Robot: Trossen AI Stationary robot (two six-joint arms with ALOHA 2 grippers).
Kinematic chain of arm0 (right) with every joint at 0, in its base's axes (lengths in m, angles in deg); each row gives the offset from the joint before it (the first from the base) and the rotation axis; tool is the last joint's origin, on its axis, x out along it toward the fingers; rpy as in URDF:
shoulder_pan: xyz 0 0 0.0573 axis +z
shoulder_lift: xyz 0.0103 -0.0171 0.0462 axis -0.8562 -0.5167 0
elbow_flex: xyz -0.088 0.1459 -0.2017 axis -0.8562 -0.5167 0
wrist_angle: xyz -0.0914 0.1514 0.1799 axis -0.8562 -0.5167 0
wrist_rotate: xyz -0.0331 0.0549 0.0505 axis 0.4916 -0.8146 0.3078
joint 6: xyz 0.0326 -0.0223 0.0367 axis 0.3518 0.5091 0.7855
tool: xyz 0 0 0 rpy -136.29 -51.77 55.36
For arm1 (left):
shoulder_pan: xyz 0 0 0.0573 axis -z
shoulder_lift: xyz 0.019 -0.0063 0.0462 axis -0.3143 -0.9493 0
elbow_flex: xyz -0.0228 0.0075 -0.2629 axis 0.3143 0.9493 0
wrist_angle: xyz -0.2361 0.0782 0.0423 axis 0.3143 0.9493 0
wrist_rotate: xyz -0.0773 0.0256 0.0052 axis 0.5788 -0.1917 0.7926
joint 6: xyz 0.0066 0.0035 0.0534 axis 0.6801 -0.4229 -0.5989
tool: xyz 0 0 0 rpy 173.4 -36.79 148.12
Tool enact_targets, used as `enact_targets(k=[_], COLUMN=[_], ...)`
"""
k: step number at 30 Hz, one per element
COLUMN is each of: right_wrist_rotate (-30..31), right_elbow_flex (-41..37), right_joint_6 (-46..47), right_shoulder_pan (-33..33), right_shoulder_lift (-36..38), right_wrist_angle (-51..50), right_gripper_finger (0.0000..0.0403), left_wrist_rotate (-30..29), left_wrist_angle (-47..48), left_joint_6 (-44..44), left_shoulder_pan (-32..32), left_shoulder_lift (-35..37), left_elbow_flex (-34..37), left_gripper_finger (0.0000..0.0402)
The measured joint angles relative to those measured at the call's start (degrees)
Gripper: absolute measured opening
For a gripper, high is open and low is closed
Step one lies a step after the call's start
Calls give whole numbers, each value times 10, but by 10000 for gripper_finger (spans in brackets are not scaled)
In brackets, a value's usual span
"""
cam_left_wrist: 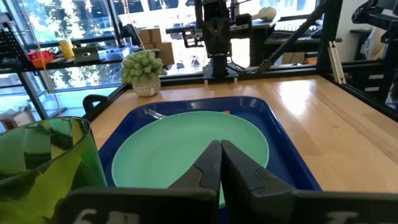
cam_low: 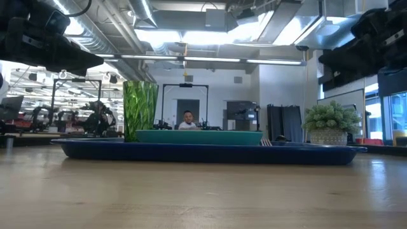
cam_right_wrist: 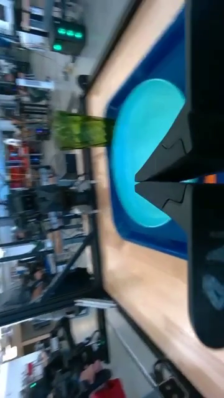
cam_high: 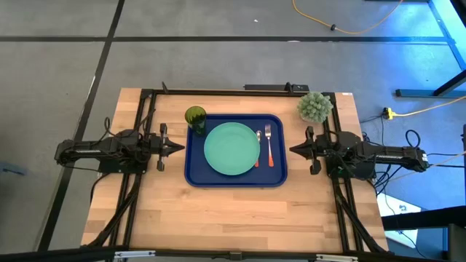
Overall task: Pick and place plate/cup/fork/spoon on tray
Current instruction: Return to Home Position
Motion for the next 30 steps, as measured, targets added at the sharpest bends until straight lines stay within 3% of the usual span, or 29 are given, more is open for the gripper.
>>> enact_targets(k=[7,16,30], right_wrist_rotate=[-14,-1,0], right_elbow_flex=[0,0,0], right_joint_6=[17,-31,-31], right_shoulder_pan=[0,0,0], right_shoulder_lift=[29,29,29], right_wrist_angle=[-47,-49,-48], right_gripper_finger=[5,14,16], left_wrist_rotate=[0,-4,-3], left_wrist_angle=[0,1,1], left_joint_6=[0,-4,-3], left_shoulder_pan=[0,0,0], left_shoulder_lift=[0,0,0], left_elbow_flex=[0,0,0], left_gripper_finger=[0,0,0])
